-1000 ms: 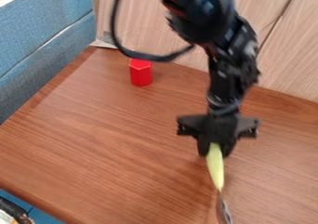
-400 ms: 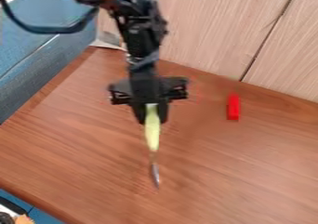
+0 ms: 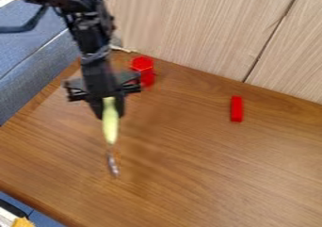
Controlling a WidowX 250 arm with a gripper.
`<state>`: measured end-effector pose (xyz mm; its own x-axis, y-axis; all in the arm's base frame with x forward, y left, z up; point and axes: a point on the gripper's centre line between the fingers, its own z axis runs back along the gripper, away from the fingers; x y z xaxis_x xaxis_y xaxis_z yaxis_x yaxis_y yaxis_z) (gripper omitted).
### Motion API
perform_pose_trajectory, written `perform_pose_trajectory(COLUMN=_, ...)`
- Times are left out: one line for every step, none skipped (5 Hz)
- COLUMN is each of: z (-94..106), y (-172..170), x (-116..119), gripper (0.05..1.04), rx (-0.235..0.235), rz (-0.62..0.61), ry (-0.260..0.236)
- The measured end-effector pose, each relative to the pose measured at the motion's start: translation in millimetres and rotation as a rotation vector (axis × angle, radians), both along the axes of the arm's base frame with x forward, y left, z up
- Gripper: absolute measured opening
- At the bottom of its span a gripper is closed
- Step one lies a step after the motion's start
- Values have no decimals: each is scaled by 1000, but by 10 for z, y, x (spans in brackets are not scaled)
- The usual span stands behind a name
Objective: Move the spoon to the lower left of the table
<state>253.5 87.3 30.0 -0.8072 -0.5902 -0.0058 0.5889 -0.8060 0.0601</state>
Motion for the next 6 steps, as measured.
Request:
perform_pose_trajectory(z=-117, y=376, x=-148, gripper=362, rx=19, rz=49, ry=12)
perform_pose_trajectory(z=-282, y=578, x=-342, gripper=362, rx=11, rz=87, ry=32)
perform_pose_trajectory(z=-445, y=682, x=-363, gripper=361, rx=-4, rz=99, ry=21)
perform_pose_trajectory(z=-455, y=729, x=-341, gripper=435, rx=15, rz=85, ry=19)
perform_pose_trajectory(z=-468, y=757, x=-303, gripper=721, rx=14, rz=106, ry=20)
perform_pose_trajectory(z=-464, y=725, x=-297, gripper=956, rx=19, rz=102, ry=16)
